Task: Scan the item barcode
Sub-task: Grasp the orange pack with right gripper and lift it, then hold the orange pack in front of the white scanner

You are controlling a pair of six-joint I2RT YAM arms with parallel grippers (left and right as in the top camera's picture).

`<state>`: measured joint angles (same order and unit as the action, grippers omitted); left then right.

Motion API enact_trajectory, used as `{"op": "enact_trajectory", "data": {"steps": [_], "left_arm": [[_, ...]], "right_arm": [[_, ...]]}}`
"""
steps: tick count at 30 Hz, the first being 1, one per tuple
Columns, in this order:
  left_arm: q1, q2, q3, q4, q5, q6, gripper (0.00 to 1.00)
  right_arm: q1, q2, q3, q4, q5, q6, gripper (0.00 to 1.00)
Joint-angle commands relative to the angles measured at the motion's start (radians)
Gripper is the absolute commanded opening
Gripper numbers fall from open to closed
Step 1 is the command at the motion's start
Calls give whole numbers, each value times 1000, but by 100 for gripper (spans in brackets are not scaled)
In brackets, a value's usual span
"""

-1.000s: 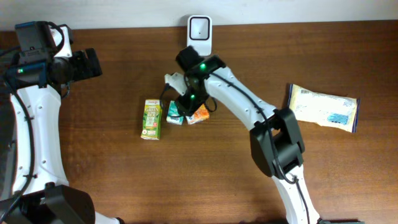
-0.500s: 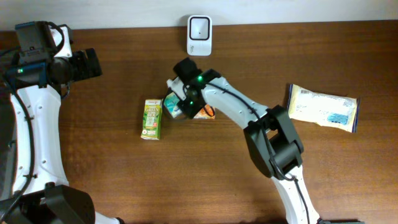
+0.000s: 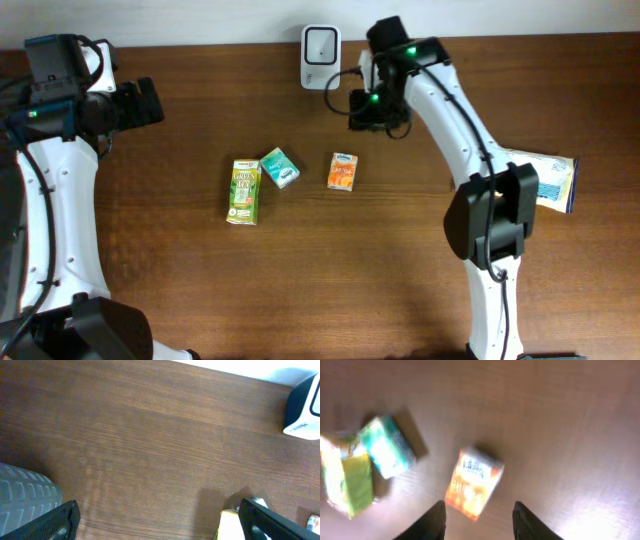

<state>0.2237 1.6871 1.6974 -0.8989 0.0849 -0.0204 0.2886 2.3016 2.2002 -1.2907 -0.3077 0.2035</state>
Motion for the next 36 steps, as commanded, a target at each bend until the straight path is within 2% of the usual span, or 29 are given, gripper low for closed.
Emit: {"op": "enact_trajectory", "data": {"steps": [1,4,8,12,15,17,20,23,25,30,36], "left_arm": [[6,-1,16,0,-3,-6,99],[6,-1,16,0,-3,-6,99],[6,-1,16,0,-3,-6,99],[6,-1,16,0,-3,-6,99],[6,-1,16,0,-3,-6,99],[6,-1,16,0,-4,-6,99],[5,-1,16,0,-3,-6,99],[5,-1,16,0,-3,-6,99],[7,-1,16,0,-4,-6,99],[10,-1,16,0,-3,-6,99],[10,-1,16,0,-3,-6,99]], "right_arm": [[21,-3,-130,-2,-82,73,42],[26,-3,-288,108,-83,152,38],[27,-3,-387,213,-129,154,36],[27,-3,-481,352,-130,153,21],[18,-3,-486,372,-107,149,4],[4,-5,-475,349,-109,148,4],[-36,-39,-411,267,-272,-1,4],[-124,-110,-348,193,-644,-203,4],[-196,-142,-346,170,-856,-287,4],[-298,-149,-339,184,-1213,-304,4],[-302,-201,-220,152,-1245,-274,4]]}}
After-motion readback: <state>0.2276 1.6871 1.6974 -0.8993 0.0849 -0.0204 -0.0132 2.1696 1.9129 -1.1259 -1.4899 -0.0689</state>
